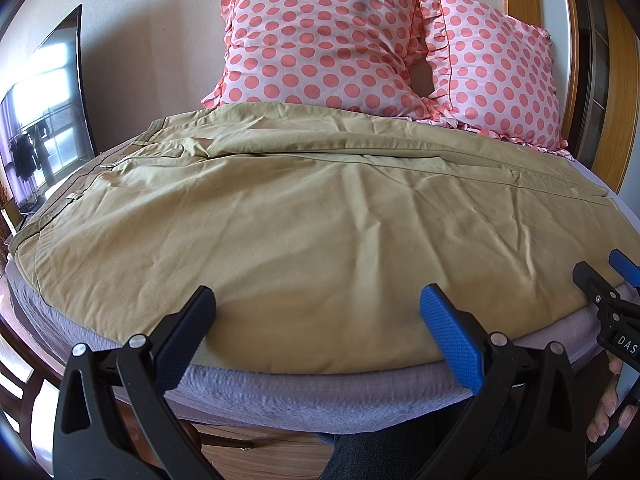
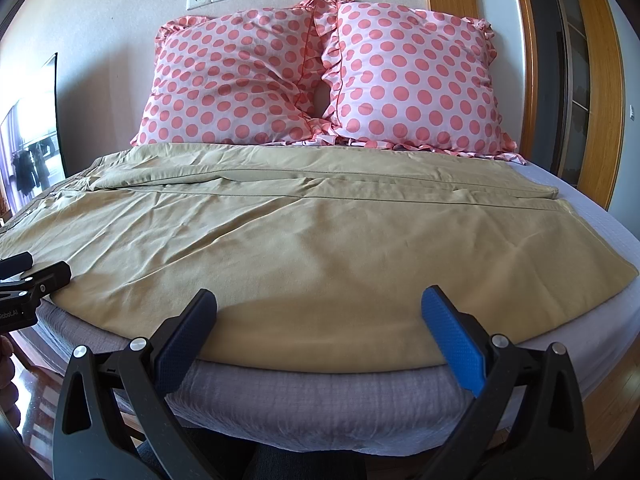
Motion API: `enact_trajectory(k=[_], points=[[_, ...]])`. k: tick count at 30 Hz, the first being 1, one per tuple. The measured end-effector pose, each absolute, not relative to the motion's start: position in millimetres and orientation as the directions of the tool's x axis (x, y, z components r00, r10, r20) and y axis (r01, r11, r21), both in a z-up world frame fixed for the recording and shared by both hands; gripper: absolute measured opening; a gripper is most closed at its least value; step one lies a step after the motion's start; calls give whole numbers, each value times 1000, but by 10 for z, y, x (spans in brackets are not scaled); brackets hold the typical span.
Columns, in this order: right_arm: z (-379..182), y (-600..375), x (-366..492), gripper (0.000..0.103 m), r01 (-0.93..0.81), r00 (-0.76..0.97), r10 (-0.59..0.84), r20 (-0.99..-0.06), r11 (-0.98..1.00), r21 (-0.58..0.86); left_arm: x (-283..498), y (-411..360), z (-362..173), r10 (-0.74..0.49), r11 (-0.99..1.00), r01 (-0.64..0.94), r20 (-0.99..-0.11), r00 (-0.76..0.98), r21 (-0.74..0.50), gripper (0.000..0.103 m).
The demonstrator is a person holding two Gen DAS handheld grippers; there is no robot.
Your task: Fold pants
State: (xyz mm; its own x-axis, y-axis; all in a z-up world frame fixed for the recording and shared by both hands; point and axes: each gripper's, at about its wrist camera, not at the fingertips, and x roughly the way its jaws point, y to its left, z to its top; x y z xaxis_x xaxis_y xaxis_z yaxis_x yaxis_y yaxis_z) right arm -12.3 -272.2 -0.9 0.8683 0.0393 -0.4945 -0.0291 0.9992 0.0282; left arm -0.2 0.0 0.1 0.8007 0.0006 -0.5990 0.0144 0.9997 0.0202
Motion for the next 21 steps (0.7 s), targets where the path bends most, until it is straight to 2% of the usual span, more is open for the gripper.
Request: enact_trajectory(k=[21], points=[[-6,-2706,-115,102,-29,870,39,-491,999,28,-1,0,2,1,1000,14,-598,801,20,101]])
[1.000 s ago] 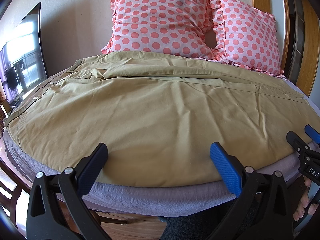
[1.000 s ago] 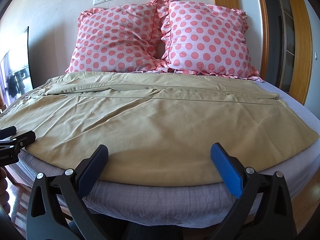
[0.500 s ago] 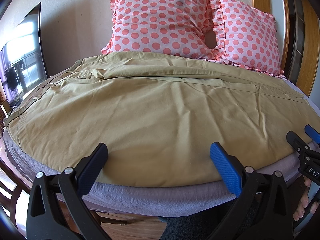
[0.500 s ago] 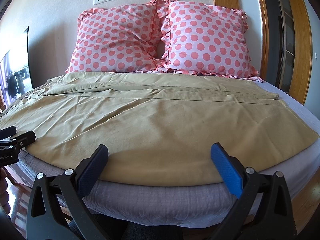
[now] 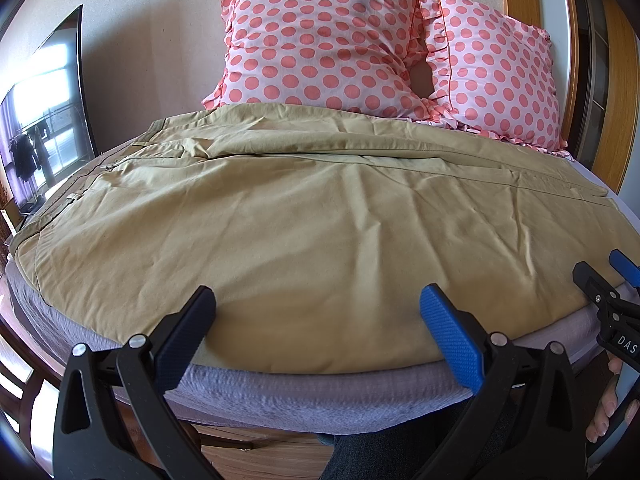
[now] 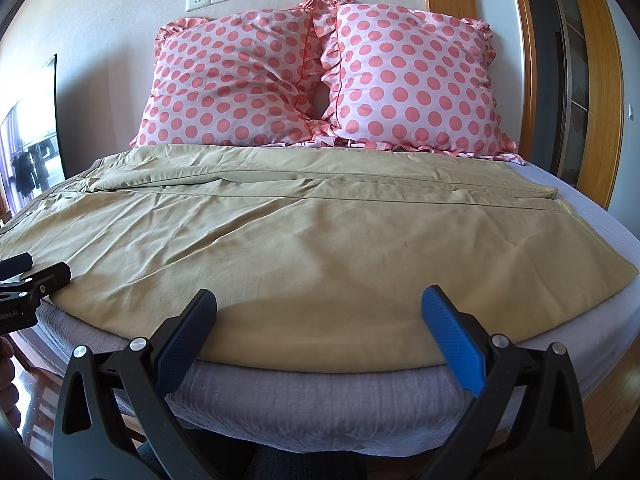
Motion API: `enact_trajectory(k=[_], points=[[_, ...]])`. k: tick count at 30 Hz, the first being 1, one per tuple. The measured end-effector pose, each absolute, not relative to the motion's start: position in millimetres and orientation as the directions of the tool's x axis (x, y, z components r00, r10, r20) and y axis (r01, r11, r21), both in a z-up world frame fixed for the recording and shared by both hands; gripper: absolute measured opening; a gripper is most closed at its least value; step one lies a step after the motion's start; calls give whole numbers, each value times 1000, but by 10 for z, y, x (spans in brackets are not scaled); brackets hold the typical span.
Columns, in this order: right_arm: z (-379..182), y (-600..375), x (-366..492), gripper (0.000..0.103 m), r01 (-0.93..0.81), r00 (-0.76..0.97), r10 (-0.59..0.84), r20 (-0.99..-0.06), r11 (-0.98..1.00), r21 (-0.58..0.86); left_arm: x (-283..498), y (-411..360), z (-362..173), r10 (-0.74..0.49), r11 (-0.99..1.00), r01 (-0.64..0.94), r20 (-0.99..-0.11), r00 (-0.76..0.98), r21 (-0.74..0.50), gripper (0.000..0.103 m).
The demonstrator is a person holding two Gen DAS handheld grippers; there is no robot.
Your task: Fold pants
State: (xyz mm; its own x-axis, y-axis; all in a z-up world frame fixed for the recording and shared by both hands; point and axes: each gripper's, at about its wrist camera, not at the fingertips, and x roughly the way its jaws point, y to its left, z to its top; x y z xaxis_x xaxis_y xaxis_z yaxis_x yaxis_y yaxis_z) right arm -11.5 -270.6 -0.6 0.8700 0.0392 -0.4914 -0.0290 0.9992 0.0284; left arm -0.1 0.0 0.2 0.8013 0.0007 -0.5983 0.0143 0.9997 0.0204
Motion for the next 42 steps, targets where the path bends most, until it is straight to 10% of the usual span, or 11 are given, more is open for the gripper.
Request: enact_trajectory(k=[12,19,22,30,37,42], points=[[208,-2891,-48,102,-50,880,73,-470,997,60,87,-1,67,-25,999,43,-629,777,13,101],[1046,-3820,972,102,207,878,-155,-454,976,69,56,216,342,-56,998,34,-539,840,-52,101],[995,-4233,1778,65,327,777,-246,-580,944,38,103,279,467,-81,995,41,-491,867,-92,101],[430,-5206,3249,54,638,521,-259,-814,751,169,226,408,577,-157,982,97,-416,896,-161,101],[154,-5304,3666,49,737,360,-417,-835,676,-20,441,410,485,-167,982,107,-444,880,-158,101],[90,-5344,3439,8,705,468,-373,-801,705,83,494,428,418,-175,978,98,-465,868,-184,101]])
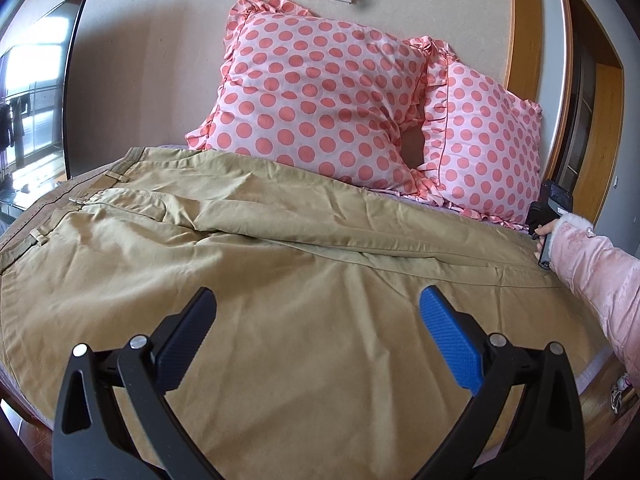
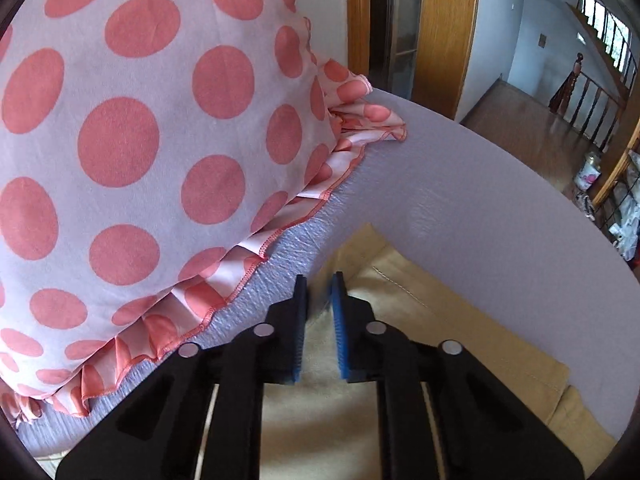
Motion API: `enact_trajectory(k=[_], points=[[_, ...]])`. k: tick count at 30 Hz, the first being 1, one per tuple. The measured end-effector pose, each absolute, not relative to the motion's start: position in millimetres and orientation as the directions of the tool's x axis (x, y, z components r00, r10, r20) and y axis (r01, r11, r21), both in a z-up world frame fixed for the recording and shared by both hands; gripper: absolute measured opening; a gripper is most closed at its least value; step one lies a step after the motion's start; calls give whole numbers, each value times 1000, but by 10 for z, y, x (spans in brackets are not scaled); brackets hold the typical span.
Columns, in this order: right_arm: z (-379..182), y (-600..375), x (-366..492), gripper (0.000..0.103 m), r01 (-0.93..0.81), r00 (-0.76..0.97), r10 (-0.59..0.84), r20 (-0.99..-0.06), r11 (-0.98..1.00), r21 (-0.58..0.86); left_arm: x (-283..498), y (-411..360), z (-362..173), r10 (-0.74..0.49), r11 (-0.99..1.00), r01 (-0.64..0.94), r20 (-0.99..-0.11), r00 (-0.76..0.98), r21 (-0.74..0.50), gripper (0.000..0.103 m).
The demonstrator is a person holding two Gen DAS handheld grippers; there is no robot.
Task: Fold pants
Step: 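Reach the right gripper to a trouser leg hem and grasp it, then lift the held leg over the other leg with the right gripper while the left gripper pinches the waist side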
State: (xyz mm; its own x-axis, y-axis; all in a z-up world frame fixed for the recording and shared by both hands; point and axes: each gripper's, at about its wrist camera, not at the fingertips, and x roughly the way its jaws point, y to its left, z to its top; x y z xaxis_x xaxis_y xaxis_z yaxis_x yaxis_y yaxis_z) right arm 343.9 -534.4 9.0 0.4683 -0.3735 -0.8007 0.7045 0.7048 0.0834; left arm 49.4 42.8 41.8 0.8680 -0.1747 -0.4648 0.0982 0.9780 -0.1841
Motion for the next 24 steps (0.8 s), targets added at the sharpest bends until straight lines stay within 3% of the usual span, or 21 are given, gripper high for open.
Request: enact_trajectory(k=[4,10,13,16,18,20,22,24], points=[[260,-5381,2895,4,597,679,-179,-712,699,394,436,515,440,-192,968,93,-455,869,-231,101],[603,-5314,1352,4,378,863,-21,-504,690,618,311,596,523,-221,953,108,-406,887,-284,101],[404,-5346,852,4,399,846,-1,-533,664,633,284,571,580,-221,952,118,-369,903,-282,101],[221,-5324,655,5,435,807,67,-587,604,668,359,548,633,-210,953,101,-386,898,-284,101],[150,-5337,622,10,461,788,84,-609,575,676,402,564,660,-214,950,93,-404,889,-299,101],[96,-5378,627,33,481,775,101,-624,546,686,417,617,681,-223,943,89,-412,884,-321,101],[38,-5401,628,45,487,767,120,-630,531,693,417,697,706,-216,939,72,-414,884,-335,101],[21,-5386,630,45,481,774,120,-621,526,701,431,777,747,-207,937,59,-413,887,-343,101]])
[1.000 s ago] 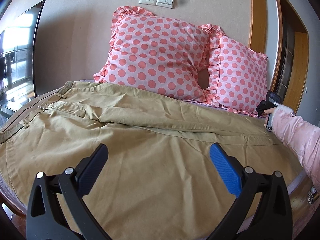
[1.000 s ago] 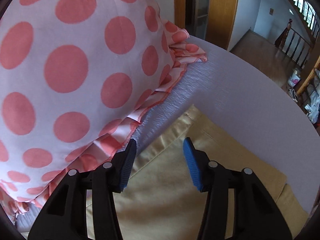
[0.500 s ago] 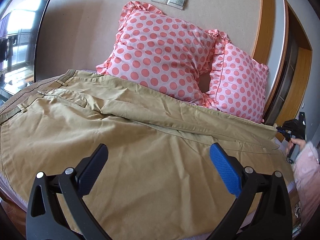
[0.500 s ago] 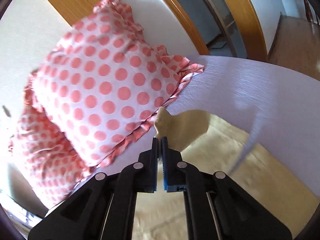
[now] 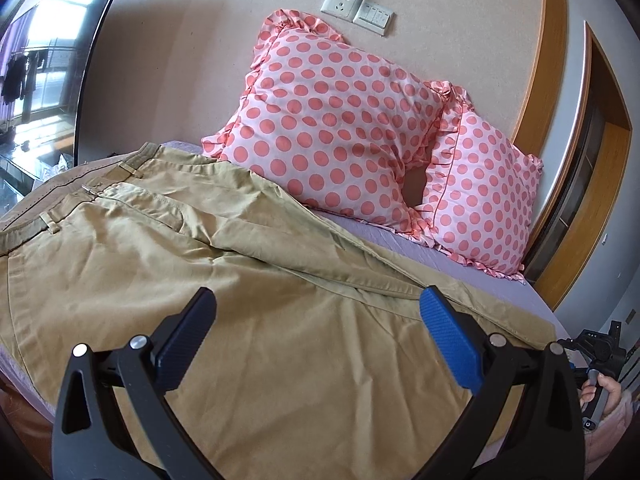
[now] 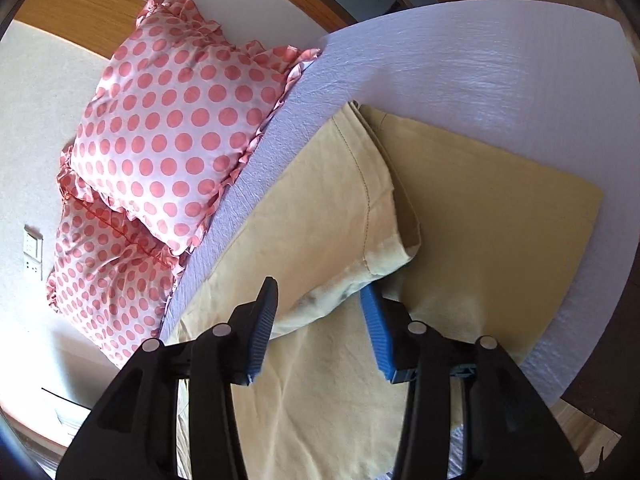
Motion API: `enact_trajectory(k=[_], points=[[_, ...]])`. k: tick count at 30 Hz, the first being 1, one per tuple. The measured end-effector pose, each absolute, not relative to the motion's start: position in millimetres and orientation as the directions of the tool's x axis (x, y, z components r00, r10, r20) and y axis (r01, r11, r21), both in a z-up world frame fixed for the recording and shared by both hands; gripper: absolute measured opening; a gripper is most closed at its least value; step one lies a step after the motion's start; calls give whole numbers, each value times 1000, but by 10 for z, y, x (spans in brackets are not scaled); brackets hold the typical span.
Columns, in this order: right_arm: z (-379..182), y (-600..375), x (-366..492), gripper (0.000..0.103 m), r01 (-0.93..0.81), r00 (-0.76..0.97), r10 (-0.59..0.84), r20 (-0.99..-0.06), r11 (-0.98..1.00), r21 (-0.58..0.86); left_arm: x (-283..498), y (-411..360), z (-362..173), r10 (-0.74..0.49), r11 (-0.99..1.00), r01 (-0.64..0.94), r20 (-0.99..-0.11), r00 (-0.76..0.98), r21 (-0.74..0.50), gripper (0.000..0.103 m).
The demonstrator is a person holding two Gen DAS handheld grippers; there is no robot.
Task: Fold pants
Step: 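Lift the held leg over the other leg with the right gripper while the left gripper pinches the waist side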
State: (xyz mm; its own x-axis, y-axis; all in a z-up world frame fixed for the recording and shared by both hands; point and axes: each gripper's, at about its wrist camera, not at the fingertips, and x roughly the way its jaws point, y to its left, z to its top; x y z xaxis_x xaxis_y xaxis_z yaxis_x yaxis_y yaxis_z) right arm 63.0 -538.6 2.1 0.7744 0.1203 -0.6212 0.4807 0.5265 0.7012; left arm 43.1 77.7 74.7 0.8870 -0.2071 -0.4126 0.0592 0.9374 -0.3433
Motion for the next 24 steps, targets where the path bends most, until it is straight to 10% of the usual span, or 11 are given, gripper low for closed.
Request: enact_trajectory(k=[4,5,11,17,22,24], points=[[-26,-5410,729,37,456,807,107,-581,513,728,633,874,859,-170,948,25,-440,882,-316,101],[-42,-5417,785,1,413,827,123,-548,529,741,727,889,894,-159,953,16,-456,876,-302,101],[278,-5450,350,1,187,947,97,-307,610,770,1441,1112,1009,-151,945,-43,-545,825,-325,101],[319,-5516,154,1,171,953,101,-286,599,783,2422,1329,759,-127,911,-193,-693,710,-364,90],[278,-5510,148,1,172,953,107,-285,585,793,2949,1476,594,-62,887,-303,-742,668,-347,71],[264,-5517,145,1,173,952,108,-287,582,794,3046,1557,552,-36,883,-332,-751,659,-333,35]])
